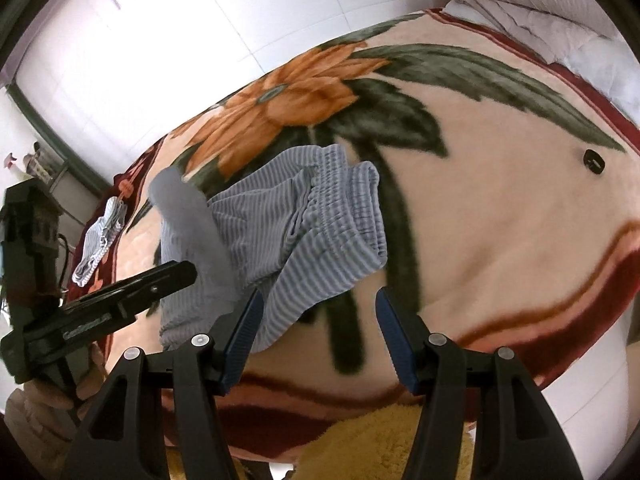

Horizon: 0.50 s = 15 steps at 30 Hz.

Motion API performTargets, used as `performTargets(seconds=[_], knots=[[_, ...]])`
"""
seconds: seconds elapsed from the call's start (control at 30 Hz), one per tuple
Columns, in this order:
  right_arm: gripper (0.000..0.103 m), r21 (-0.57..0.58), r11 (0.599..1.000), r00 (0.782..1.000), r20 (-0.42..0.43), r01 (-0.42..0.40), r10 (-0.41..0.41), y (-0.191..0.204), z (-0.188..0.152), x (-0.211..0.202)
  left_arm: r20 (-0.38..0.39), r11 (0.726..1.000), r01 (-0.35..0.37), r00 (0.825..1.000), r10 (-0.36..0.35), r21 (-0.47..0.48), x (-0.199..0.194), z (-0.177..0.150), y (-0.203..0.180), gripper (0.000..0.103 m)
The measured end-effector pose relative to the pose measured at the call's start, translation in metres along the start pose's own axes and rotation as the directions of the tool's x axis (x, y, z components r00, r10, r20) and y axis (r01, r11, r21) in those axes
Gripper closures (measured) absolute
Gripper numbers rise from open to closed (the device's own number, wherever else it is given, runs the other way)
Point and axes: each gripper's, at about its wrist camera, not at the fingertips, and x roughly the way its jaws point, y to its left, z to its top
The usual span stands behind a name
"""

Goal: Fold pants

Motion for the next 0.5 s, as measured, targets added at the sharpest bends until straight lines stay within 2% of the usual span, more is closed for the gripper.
performTargets(seconds=[0.23,0.37,0.5], knots=[[0.043,-0.043,0.999,0.999,-0.022,-0.028,0.027,0.017,-0.001,0.012,0.040,0.999,-0.043,0.998,0.044,-0.027,-0.021,-0.002,0.019,0.057],[0.043,-0.048,0.996,0.996,-0.058,-0.077,0.074,0.031,0.003,0.028,0.033,0.992,-0.112,0.993,0.114,-0.065,-0.023,-0.007,0.044,0.057],[0.043,-0.039,0.994,0.992,-0.072,-0.102,0.099,0.039,0.010,0.042,0.012,0.984,-0.133,0.991,0.135,-0.121,-0.021,-0.017,0.069,0.057]])
